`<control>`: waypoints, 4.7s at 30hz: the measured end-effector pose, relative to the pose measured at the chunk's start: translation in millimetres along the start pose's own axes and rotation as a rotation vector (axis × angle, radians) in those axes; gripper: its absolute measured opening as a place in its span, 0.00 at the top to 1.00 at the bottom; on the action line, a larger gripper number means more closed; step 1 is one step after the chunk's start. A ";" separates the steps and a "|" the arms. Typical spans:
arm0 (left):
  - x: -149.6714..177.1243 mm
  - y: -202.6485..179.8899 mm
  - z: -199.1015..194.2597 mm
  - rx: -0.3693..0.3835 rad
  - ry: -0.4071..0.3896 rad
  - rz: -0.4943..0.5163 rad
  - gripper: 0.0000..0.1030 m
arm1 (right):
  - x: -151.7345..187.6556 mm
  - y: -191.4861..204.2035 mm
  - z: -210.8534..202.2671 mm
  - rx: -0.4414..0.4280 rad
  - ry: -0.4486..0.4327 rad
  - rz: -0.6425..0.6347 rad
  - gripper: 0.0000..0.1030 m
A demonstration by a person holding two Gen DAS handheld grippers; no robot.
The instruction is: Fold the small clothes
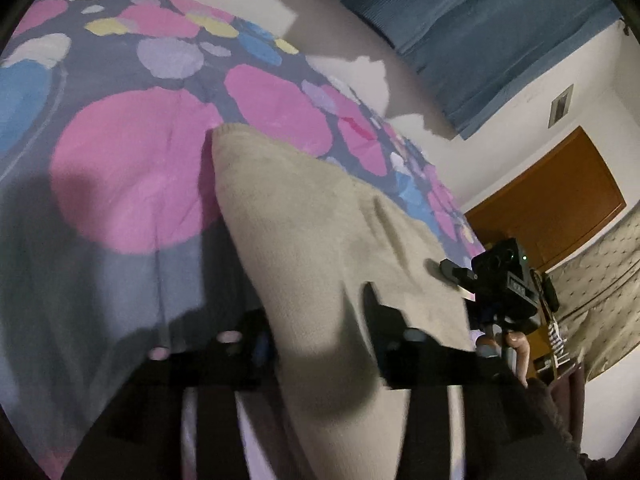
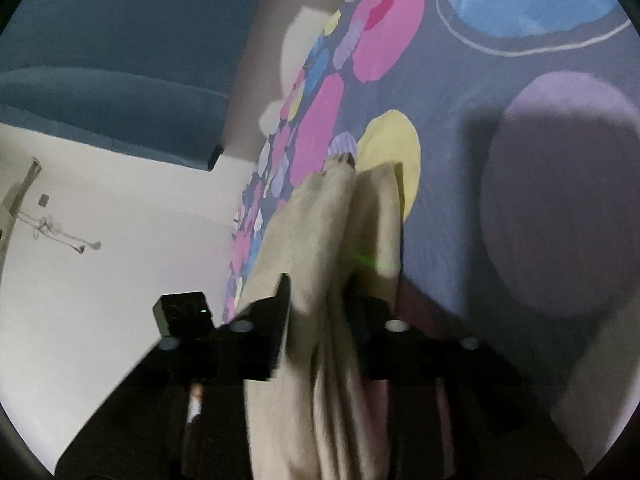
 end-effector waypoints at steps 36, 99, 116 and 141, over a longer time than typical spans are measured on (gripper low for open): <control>96.1 -49.0 -32.8 0.277 -0.010 -0.183 0.38 | 101.7 11.7 -38.2 -0.023 0.085 -0.038 0.52; 105.5 -48.4 -8.3 -0.025 0.114 -0.024 0.76 | 111.7 8.7 -29.9 0.076 0.068 -0.112 0.91; 108.9 -58.7 -8.9 -0.029 0.093 0.012 0.78 | 112.8 22.3 -38.4 0.008 0.058 -0.077 0.92; 151.5 -81.6 -21.8 -0.064 0.106 0.036 0.80 | 156.9 22.3 -59.1 0.017 0.106 -0.080 0.92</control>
Point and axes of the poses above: each gripper's, at about its wrist camera, not at the fingertips, and z roughly the way its jaws point, y to its left, x to its underside, the point moved 10 cm from there along z, roughly the way its jaws point, and after that the axes turned 14 degrees about x, right-handed, at the moved point
